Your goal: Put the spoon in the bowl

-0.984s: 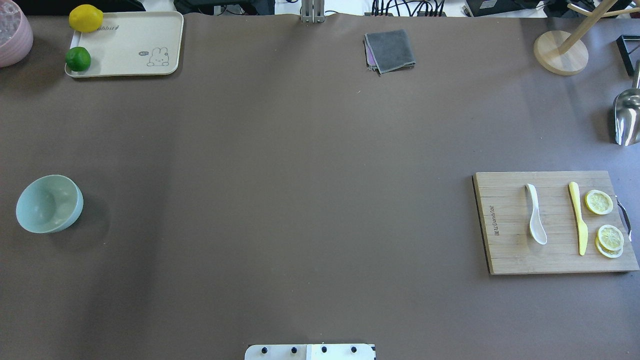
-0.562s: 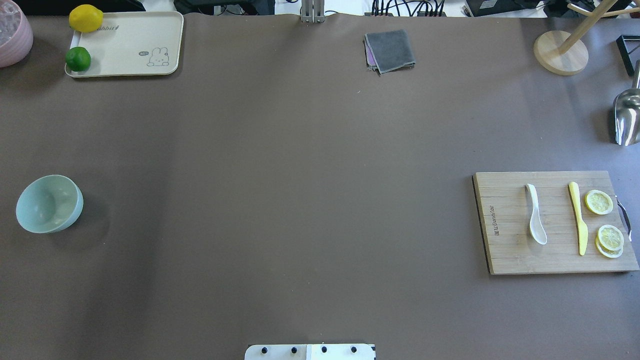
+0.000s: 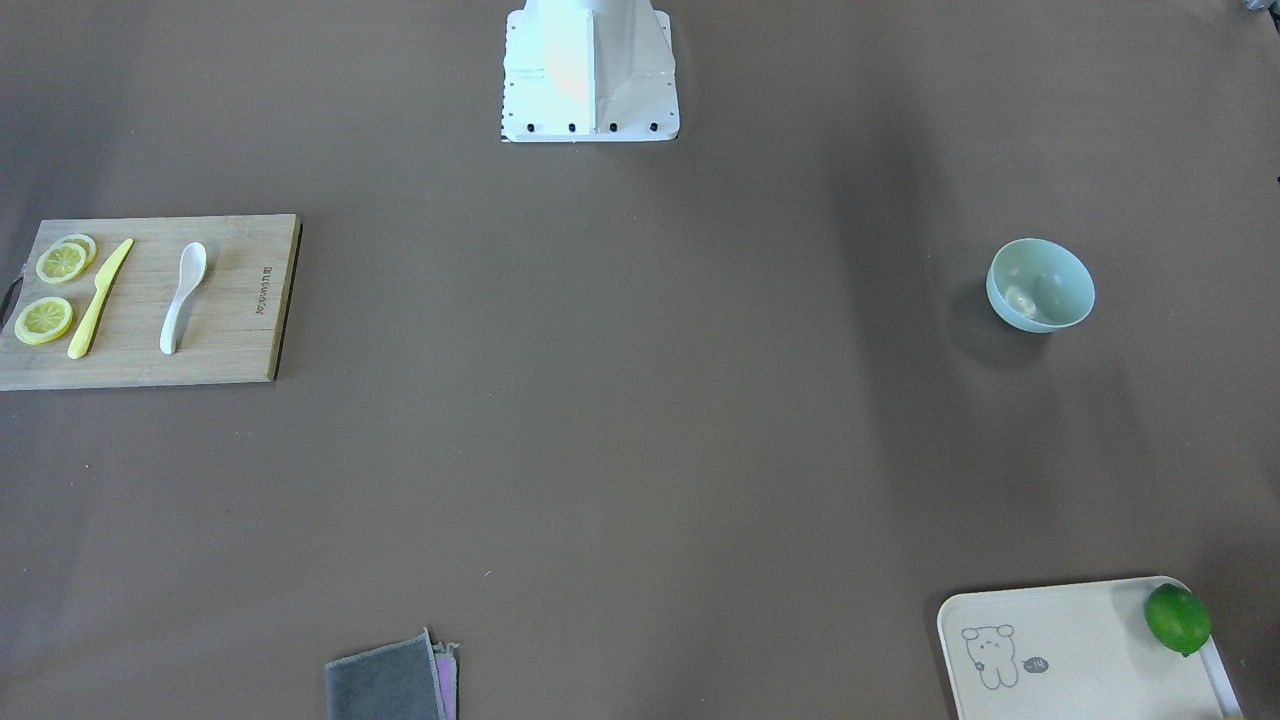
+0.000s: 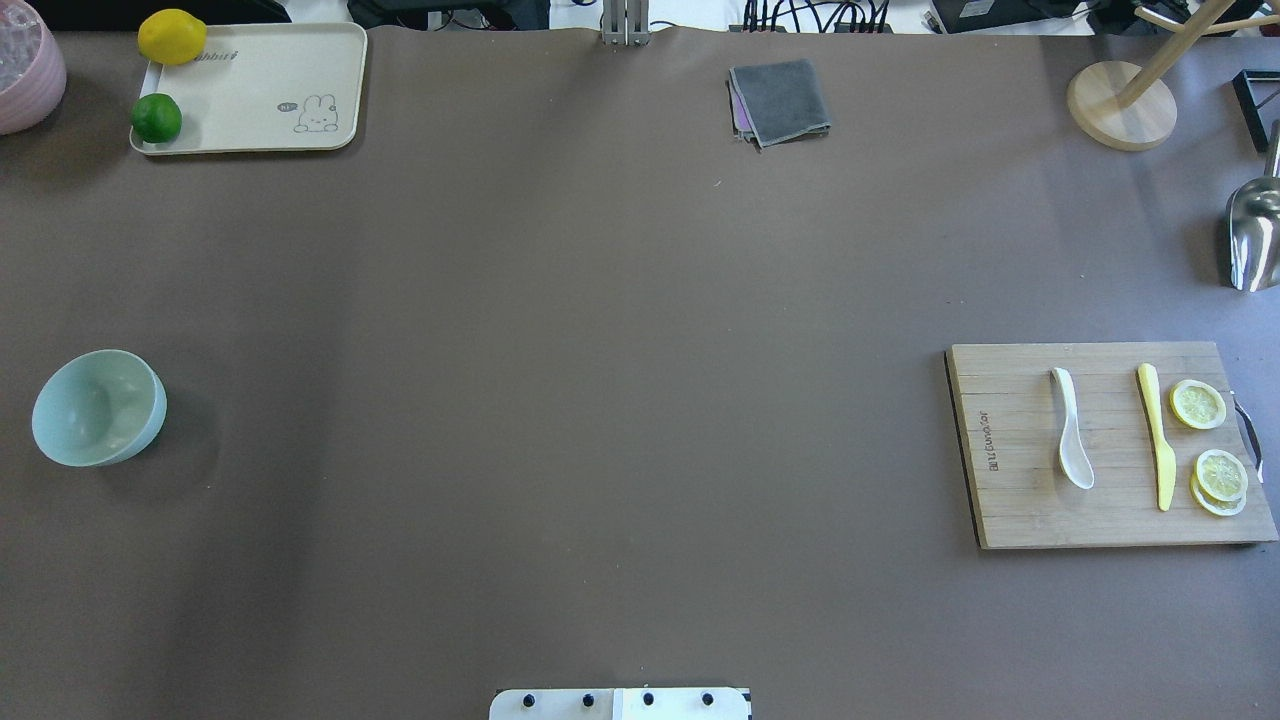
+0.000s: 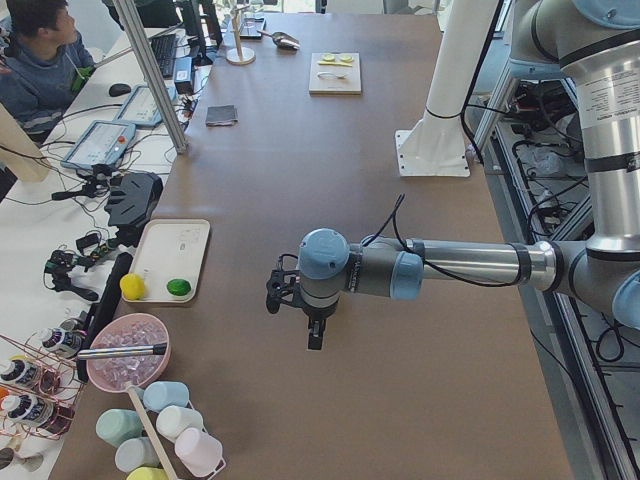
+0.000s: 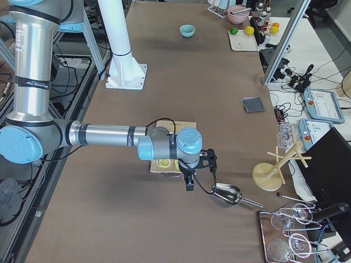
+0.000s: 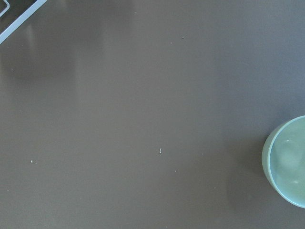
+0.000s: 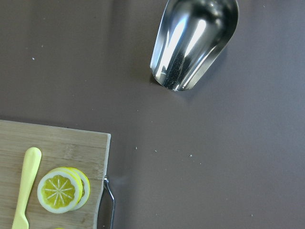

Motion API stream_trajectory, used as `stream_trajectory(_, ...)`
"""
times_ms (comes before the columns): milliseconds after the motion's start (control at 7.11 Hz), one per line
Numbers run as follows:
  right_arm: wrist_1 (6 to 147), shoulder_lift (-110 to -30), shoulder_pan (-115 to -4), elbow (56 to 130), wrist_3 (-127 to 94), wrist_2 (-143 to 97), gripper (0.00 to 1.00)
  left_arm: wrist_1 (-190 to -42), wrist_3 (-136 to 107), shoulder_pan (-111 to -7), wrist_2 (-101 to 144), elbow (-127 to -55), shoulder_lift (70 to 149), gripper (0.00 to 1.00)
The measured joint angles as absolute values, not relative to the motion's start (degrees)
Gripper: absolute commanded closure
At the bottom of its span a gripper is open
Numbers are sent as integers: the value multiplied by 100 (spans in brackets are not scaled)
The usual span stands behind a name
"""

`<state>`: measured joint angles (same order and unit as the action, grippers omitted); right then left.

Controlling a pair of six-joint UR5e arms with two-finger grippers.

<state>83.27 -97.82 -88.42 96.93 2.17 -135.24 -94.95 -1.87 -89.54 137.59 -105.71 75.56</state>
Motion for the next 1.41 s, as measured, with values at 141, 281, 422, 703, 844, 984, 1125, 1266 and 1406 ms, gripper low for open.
stream_trajectory(141,8196,-9806,-8842,9664,217,-13520,0,-9490,-180,-8953,13767,-10570,7558,2)
stream_trajectory(281,8111,-9828,-8842,9645,214,-13519,0,-9493,-175,-8953,13771,-10567,7558,2)
stream_trajectory(422,8077,-9838,-8842,9633,212,-13519,0,-9495,-170,-8952,13766,-10563,7558,2)
stream_trajectory(703,8056,-9842,-8842,9560,222,-13525,0,-9499,-171,-8951,13760,-10569,7563,2)
stream_trajectory(844,8052,-9839,-8842,9522,224,-13526,0,-9500,-169,-8956,13767,-10578,7561,2)
stream_trajectory(984,8051,-9834,-8842,9501,222,-13526,0,-9501,-166,-8959,13771,-10588,7559,2)
stream_trajectory(1125,8049,-9830,-8842,9501,221,-13525,0,-9501,-162,-8958,13772,-10594,7559,2)
stream_trajectory(1266,8034,-9828,-8842,9498,220,-13523,0,-9501,-159,-8957,13775,-10597,7559,2)
stream_trajectory(1406,7978,-9821,-8842,9489,218,-13524,0,-9507,-166,-8958,13778,-10591,7559,2)
